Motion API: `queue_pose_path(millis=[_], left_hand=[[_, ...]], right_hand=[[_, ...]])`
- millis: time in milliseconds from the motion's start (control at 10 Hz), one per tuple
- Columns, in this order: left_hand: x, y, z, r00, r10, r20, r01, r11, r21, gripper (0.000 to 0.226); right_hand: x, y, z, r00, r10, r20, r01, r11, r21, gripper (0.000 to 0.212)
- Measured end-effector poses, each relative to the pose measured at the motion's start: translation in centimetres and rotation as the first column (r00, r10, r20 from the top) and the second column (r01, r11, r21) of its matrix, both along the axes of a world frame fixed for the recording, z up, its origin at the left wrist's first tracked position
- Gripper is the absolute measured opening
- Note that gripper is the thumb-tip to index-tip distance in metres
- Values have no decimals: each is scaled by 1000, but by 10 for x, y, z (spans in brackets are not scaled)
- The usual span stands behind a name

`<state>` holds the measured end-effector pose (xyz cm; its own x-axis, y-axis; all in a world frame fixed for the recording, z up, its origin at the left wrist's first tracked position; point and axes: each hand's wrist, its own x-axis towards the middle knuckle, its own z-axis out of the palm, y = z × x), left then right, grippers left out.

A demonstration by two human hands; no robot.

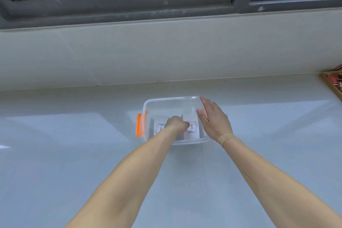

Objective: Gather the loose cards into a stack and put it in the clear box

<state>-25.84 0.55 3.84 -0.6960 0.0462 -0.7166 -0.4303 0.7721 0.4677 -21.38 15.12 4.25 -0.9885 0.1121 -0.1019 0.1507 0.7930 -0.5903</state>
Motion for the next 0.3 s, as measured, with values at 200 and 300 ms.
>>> queue_pose_path(millis=[200, 300], left_hand=[[17, -25, 34, 948, -221, -231, 207, 975, -85, 14], [35, -49, 58, 917, -228, -328, 219, 974, -66, 35]], right_hand=[[20, 0, 19, 999, 29, -25, -24, 983, 184, 45], [36, 1, 42, 997, 61, -46, -52, 982, 184, 37]])
